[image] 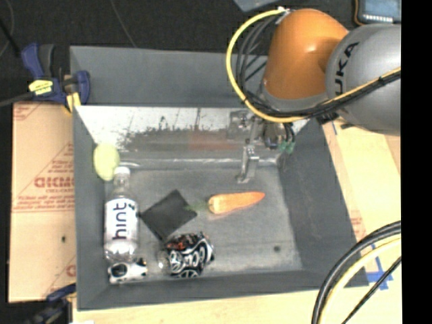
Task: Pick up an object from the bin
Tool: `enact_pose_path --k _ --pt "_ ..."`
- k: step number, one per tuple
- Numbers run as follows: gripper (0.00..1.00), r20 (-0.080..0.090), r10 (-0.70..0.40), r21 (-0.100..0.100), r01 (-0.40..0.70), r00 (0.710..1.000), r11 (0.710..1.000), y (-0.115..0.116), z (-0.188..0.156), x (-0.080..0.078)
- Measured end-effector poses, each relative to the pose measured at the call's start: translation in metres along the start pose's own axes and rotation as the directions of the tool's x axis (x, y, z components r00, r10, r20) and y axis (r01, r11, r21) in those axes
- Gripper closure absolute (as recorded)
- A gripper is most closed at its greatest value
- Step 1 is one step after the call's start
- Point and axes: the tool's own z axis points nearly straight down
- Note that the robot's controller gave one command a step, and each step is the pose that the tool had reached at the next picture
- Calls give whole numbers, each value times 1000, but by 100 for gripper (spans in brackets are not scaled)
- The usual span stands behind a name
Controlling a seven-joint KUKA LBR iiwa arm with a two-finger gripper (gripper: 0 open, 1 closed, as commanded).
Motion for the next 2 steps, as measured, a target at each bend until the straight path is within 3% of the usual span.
enact_pose_path --k 1,2 --pt "0 8 0 0 0 1000 1000 0 -5 -1" --pt "0 16 -54 1 54 998 999 1 14 14"
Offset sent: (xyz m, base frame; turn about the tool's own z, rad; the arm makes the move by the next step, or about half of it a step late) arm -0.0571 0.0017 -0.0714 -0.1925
